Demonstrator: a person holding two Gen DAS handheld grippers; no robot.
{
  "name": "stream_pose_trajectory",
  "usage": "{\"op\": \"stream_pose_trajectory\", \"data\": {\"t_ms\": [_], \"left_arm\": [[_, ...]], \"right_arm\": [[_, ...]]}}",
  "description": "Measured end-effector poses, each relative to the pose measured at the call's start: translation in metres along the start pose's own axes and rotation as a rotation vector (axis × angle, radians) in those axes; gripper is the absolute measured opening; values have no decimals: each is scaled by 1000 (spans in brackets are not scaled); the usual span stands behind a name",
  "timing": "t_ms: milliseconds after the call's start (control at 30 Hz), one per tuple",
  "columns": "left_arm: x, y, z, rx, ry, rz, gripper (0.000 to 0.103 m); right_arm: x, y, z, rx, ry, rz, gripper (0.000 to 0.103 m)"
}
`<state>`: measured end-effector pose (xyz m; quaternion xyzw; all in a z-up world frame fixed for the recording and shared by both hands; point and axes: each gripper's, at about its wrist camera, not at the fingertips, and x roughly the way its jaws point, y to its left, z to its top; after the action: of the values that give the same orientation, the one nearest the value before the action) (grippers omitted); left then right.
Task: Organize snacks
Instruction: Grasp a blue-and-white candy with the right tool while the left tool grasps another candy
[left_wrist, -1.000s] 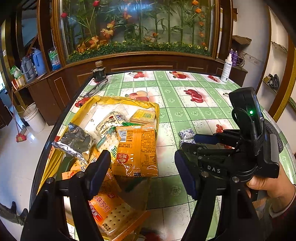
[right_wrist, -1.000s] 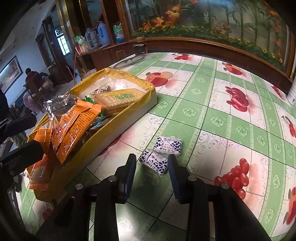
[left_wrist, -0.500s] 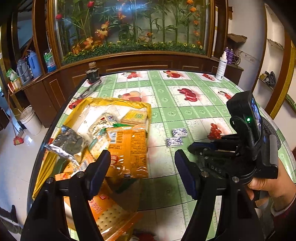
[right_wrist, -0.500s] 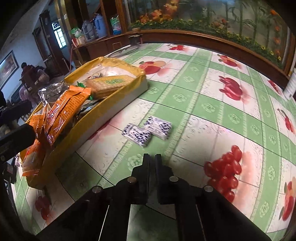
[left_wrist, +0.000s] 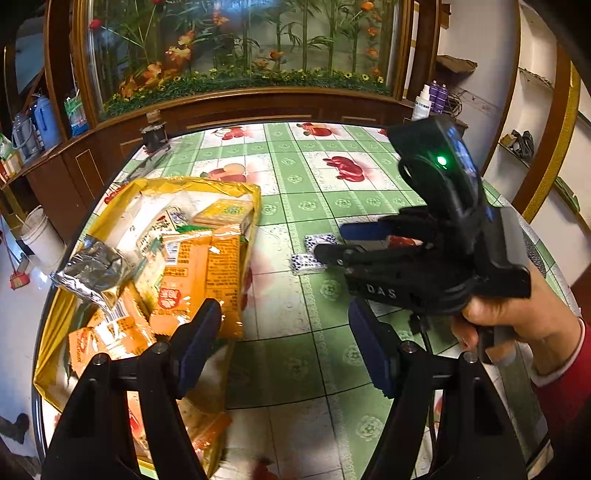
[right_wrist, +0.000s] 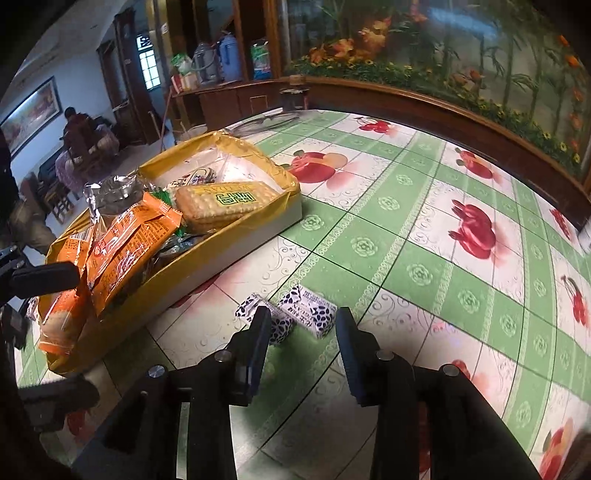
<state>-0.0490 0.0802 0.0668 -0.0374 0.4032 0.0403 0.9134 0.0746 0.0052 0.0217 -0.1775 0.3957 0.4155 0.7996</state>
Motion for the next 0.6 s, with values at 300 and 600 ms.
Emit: {"op": "stream_pose_trajectory", "data": {"t_ms": [300, 600], "left_arm": [[8, -20, -7, -13, 46, -103, 71], [34, -22, -2, -60, 94, -143, 71]], "right_arm": [[21, -10, 15, -100, 37, 90, 37], [22, -17, 15, -90, 70, 144, 36]]}}
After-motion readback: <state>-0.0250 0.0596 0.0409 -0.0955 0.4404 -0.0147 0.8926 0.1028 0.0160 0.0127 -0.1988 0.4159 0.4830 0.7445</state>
